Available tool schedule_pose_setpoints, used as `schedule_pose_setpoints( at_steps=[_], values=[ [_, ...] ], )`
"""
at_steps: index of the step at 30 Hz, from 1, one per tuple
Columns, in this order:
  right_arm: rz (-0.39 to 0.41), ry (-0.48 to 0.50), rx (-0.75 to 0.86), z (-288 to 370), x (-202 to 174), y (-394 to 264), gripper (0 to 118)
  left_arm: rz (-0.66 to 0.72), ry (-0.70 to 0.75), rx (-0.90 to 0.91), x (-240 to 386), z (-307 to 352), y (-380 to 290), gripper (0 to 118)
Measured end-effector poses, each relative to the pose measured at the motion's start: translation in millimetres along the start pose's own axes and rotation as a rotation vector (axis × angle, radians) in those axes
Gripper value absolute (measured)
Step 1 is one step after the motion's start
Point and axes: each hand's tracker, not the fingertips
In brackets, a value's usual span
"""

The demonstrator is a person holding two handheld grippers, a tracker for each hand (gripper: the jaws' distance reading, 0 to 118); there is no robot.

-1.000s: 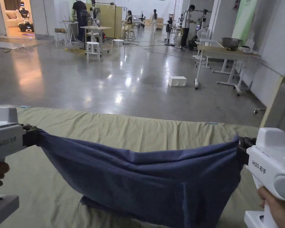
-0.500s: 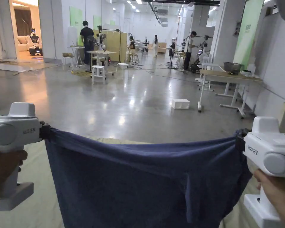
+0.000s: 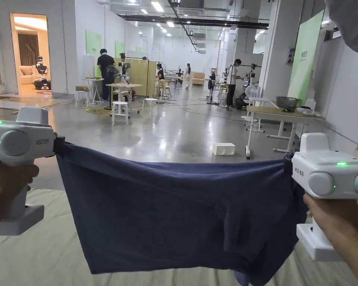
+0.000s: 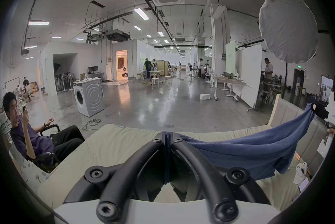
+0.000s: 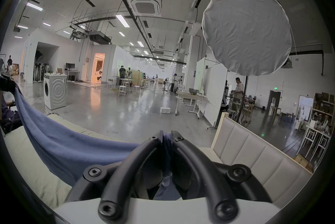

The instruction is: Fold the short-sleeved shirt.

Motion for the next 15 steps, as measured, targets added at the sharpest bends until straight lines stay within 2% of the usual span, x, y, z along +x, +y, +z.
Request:
schedule_pose_setpoints(
  at_steps=[2, 6, 8, 9, 15],
  values=[
    [-0.034, 0.018, -0.021, -3, -1, -4, 7, 0.0, -0.003, 0.005, 0, 2, -6, 5],
    [-0.018, 0.019, -0.041, 4, -10, -38, 7, -0.017, -0.003, -0.026, 1, 5, -42, 5],
    [-0.048, 0.031, -0.097, 10, -13, -59, 7, -0.027, -0.001, -0.053, 2, 6, -65, 5],
    [-0.089, 0.042, -0.129, 15, -16, -74, 7, -0.026, -0.007, -0.067, 2, 8, -79, 5],
    [-0.078, 0.046, -0.178, 71, -28, -140, 7, -0.001, -0.013, -0.141, 0, 35, -160, 5]
  ],
)
